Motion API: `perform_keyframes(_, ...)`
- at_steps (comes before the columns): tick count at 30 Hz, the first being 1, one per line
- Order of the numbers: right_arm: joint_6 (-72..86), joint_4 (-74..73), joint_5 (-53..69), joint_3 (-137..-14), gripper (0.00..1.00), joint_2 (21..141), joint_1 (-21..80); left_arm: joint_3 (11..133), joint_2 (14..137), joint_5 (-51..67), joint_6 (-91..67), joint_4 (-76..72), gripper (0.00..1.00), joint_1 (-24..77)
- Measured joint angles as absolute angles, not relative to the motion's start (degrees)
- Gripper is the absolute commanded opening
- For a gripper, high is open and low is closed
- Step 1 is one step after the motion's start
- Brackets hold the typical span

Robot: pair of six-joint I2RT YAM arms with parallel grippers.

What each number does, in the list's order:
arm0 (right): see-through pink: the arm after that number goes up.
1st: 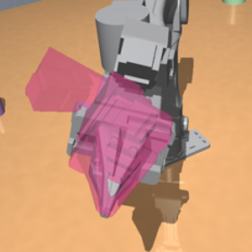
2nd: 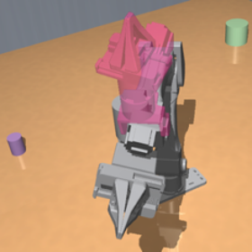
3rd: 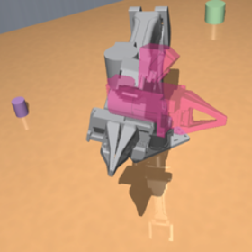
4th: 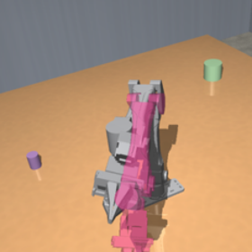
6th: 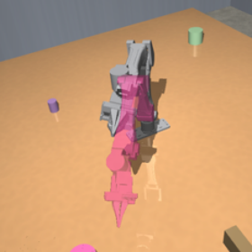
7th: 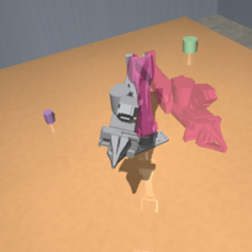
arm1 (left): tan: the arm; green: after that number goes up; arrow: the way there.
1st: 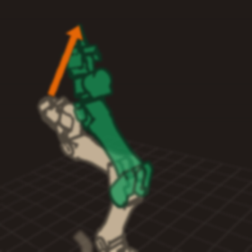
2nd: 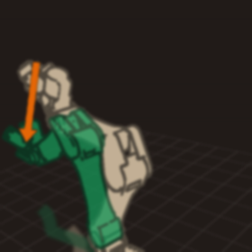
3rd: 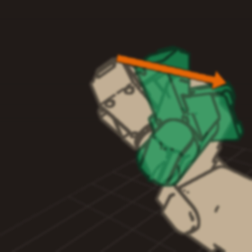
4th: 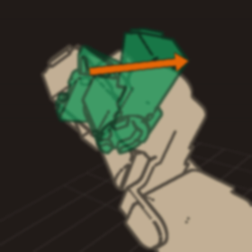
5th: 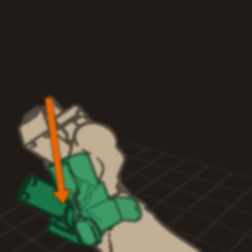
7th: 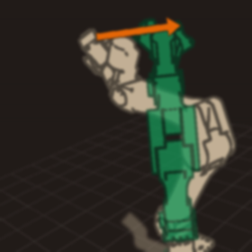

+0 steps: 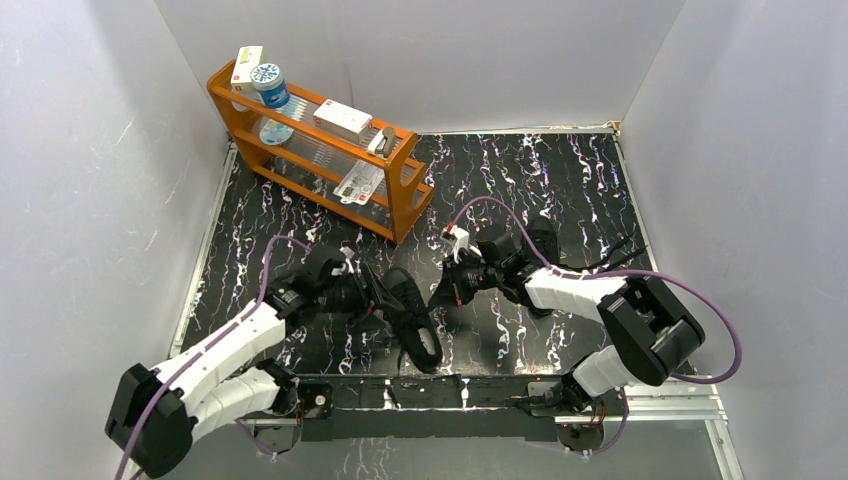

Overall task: Tie the shoes
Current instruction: Tie the shoelace on the shoe.

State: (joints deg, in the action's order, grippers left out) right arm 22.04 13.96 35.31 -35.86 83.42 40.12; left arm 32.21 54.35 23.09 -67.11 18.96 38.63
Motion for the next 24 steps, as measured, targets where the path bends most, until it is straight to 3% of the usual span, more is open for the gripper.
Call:
perform_keyframes(4,21.9,13.9,35.5,-35.9,0.00,83.5,40.1,32.2,59.3,23.6,-67.5,15.2,0.63,31.7)
perform_keyframes(12,21.6,14.0,36.2,-35.9,0.00,83.7,40.1,32.2,68.4,25.9,-65.5,12.1,0.50,30.8)
perform_keyframes(22,21.7,13.9,35.8,-35.9,0.00,83.7,40.1,29.6,68.1,26.2,-65.1,8.3,0.03,30.6)
perform_keyframes(24,21.7,13.9,35.5,-35.9,0.00,83.7,40.1,29.6,68.1,25.9,-64.5,8.3,0.00,30.4)
